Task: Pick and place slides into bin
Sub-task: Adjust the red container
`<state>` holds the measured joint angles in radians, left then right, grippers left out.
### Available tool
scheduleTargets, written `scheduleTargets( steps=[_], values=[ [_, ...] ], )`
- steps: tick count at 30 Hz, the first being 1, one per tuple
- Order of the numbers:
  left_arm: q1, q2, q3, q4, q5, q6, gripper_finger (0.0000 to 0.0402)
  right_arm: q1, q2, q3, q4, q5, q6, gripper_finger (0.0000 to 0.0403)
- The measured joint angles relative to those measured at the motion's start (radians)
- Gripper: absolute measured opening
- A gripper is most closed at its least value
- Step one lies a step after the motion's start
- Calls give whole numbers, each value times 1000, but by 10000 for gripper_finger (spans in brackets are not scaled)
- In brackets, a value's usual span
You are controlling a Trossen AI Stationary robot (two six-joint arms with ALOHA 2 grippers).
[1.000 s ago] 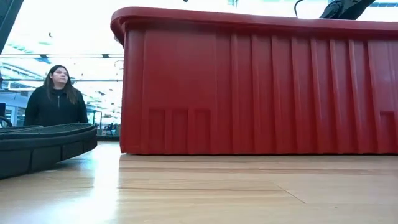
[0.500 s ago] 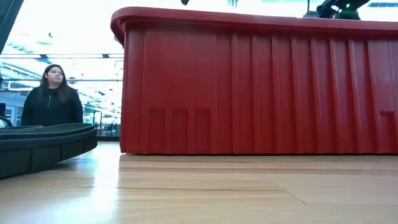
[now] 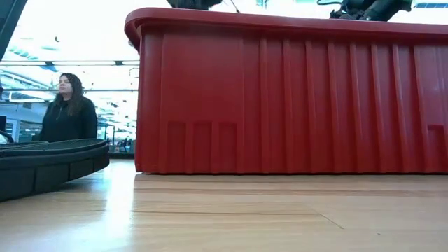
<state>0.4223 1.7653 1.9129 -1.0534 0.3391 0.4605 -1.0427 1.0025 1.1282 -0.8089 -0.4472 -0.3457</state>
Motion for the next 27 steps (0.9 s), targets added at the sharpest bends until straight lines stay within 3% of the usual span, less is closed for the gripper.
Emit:
scheduleTargets(
  steps=[3, 10, 19, 27],
  values=[
    [27, 2, -60, 20, -61, 1, 10, 11, -7, 0, 19, 0, 42, 12],
    [174, 1, -155, 38, -97, -46, 4, 56, -30, 0, 79, -2, 131, 1],
    [286, 0, -177, 67, -157, -50, 1, 109, -37, 0, 155, -1, 218, 0],
    [314, 56, -177, 54, -187, -31, 1, 122, -38, 0, 163, 0, 249, 0]
  ],
)
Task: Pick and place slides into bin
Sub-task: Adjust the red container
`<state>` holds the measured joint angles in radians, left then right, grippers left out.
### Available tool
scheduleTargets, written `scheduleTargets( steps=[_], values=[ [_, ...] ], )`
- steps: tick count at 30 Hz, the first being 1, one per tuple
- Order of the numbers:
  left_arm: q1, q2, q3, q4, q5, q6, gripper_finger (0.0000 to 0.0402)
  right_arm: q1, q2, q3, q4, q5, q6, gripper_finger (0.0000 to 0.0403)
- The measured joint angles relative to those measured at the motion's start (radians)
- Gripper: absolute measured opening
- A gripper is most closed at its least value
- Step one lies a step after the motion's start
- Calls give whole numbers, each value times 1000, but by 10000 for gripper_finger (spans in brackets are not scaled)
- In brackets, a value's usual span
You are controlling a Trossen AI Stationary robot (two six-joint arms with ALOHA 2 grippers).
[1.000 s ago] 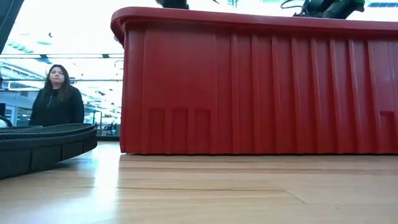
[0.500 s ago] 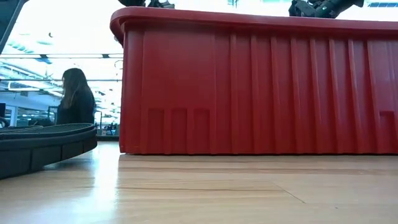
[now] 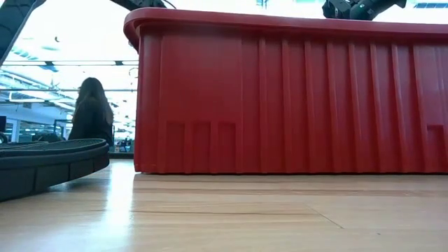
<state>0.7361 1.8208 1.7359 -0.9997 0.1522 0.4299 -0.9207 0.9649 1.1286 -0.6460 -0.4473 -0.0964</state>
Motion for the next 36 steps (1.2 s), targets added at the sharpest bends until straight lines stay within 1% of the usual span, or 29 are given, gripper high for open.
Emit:
scheduleTargets(
  steps=[7, 16, 22, 26, 36],
  values=[
    [11, 18, 0, -9, -81, 15, 0, 0, 0, 0, 0, 0, 6, 0],
    [63, 18, 1, 13, -71, 14, 0, 0, 0, 0, 0, 1, 7, 0],
    [93, 24, 2, 22, -99, 28, 0, 0, 0, 0, 0, 1, 18, 0],
    [100, 32, 2, 27, -78, 36, 0, 0, 0, 0, 0, 1, 25, 0],
    [112, 32, 2, 26, -77, 46, 0, 0, 0, 0, 0, -2, 54, 0]
  ],
)
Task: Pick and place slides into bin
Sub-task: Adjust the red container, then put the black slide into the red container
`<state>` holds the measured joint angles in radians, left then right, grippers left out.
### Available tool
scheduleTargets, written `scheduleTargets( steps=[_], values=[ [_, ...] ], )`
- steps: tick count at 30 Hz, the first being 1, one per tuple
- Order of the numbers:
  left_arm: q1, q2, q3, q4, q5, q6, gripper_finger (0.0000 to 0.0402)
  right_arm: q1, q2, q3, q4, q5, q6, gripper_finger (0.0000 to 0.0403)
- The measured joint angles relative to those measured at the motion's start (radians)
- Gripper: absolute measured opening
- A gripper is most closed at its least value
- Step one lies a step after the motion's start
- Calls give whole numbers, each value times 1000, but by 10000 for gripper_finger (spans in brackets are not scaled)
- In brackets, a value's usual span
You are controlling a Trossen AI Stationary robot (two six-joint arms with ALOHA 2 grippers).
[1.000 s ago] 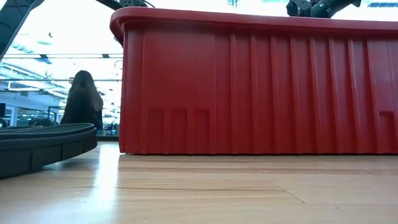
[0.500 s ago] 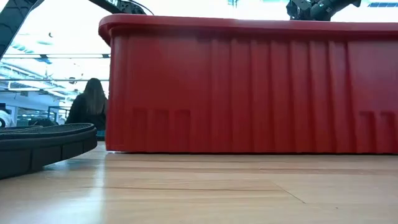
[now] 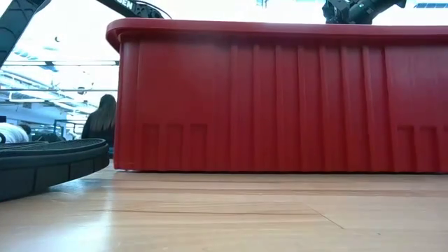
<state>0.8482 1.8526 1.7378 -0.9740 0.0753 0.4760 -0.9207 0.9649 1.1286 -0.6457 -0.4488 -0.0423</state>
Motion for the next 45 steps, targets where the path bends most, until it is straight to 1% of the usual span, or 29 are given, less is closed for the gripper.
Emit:
scheduleTargets(
  steps=[4, 9, 13, 16, 21, 24, 27, 29, 34, 37, 40, 43, 45],
  values=[
    [10, 3, 0, 0, 7, -4, 0, 0, 0, 0, 5, 0, 5, 0],
    [12, 35, 1, 3, 14, -4, 0, 0, 0, 0, 6, -1, 7, 0],
    [0, 42, -1, 1, 58, 23, 0, 0, 0, 0, 6, -1, 14, 0],
    [-21, 13, -6, 28, 89, 66, 0, 0, 0, 0, 15, -2, 13, 0],
    [-54, -91, 31, 63, 167, 128, 1, 0, -1, 0, 66, -55, 16, 0],
    [-70, -180, 35, 79, 242, 153, 1, 0, -14, 0, 103, -69, 27, 0],
    [-92, -299, 40, 102, 334, 152, 2, 0, -39, 0, 127, -170, 33, 0],
    [-109, -375, 40, 87, 373, 150, 1, 18, -65, 0, 132, -210, 33, 0],
    [-165, -532, 40, -27, 463, 171, 0, 118, -149, 0, 152, -209, 15, 0],
    [-198, -598, 40, -135, 522, 169, 0, 146, -206, 0, 201, -181, 58, 0],
    [-238, -639, 38, -208, 611, 157, 0, 155, -241, 0, 241, -176, 107, 0],
    [-292, -672, 6, -184, 717, 125, 0, 170, -249, 0, 279, -180, 160, 0],
    [-334, -686, -36, -108, 754, 78, 0, 184, -244, 0, 301, -179, 179, 0]
  ],
)
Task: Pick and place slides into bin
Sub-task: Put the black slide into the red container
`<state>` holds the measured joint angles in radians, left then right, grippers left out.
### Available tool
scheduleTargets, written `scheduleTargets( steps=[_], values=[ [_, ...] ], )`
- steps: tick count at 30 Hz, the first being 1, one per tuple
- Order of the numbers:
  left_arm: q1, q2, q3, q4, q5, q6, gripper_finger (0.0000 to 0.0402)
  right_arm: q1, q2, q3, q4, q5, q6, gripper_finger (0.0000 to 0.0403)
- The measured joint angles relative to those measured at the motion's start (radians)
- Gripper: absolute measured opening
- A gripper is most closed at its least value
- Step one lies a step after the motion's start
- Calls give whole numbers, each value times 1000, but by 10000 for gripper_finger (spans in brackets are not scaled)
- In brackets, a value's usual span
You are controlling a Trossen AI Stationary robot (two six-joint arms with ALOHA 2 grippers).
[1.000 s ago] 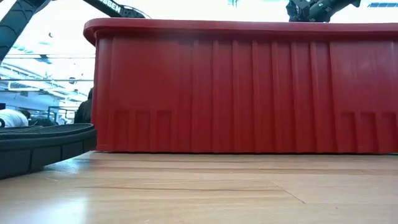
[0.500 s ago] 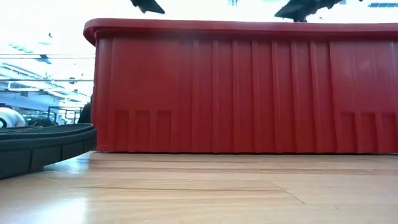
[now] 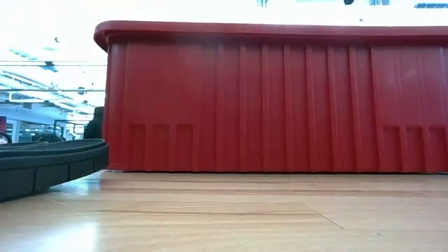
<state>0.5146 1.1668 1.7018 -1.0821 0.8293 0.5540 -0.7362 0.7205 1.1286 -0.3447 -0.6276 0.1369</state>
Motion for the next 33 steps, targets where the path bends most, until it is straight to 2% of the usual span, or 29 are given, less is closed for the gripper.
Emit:
scheduleTargets(
  steps=[3, 5, 7, 10, 14, 21, 24, 28, 33],
  values=[
    [-87, -5, -96, 215, 17, -118, 0, 24, 18, -10, 63, -6, 5, 0],
    [-154, -3, -172, 359, -14, -211, 0, 40, 27, -29, 123, -37, 7, 0],
    [-228, 5, -249, 501, -83, -307, 0, 50, 36, -43, 181, -88, 17, 0],
    [-355, 22, -359, 656, -252, -391, 0, 59, 38, -60, 227, -179, 44, 0],
    [-496, 23, -456, 659, -415, -459, 0, 60, 29, -86, 229, -323, 71, 0],
    [-746, 22, -583, 663, -518, -766, 0, 60, -8, -123, 229, -495, 90, 0],
    [-852, 21, -623, 671, -596, -880, 0, 60, -21, -136, 228, -504, 91, 0],
    [-993, 22, -667, 670, -692, -940, 0, 60, -37, -154, 228, -500, 91, 0],
    [-1091, 25, -747, 664, -748, -1031, 0, 59, -68, -196, 209, -470, 102, 0]
  ],
)
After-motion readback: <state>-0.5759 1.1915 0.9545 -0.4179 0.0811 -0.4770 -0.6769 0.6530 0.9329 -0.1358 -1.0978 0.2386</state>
